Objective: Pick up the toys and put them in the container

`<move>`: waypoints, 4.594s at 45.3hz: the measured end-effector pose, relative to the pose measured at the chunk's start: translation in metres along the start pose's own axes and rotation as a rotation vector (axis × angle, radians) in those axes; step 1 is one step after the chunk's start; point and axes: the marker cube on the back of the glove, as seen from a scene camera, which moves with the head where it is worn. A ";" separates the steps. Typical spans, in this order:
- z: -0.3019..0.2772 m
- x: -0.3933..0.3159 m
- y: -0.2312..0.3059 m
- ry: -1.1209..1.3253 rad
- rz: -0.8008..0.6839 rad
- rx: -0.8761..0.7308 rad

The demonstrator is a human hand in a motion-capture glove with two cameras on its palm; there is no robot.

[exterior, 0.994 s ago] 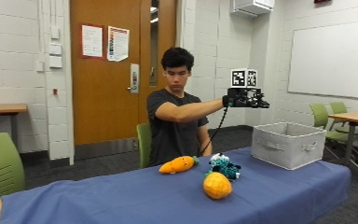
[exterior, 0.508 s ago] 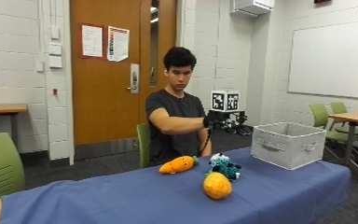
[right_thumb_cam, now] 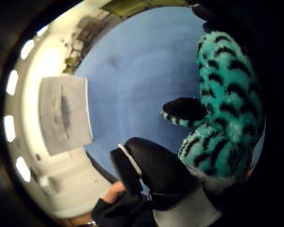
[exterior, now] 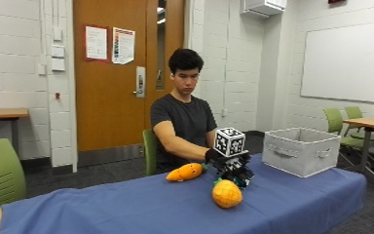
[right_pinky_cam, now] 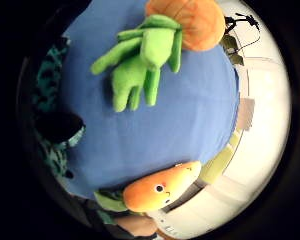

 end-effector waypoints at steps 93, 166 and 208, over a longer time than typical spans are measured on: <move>-0.249 -0.352 -0.029 -0.040 -0.527 0.364; -0.114 0.105 -0.114 0.088 0.063 0.223; -0.032 0.149 -0.099 0.073 0.106 0.127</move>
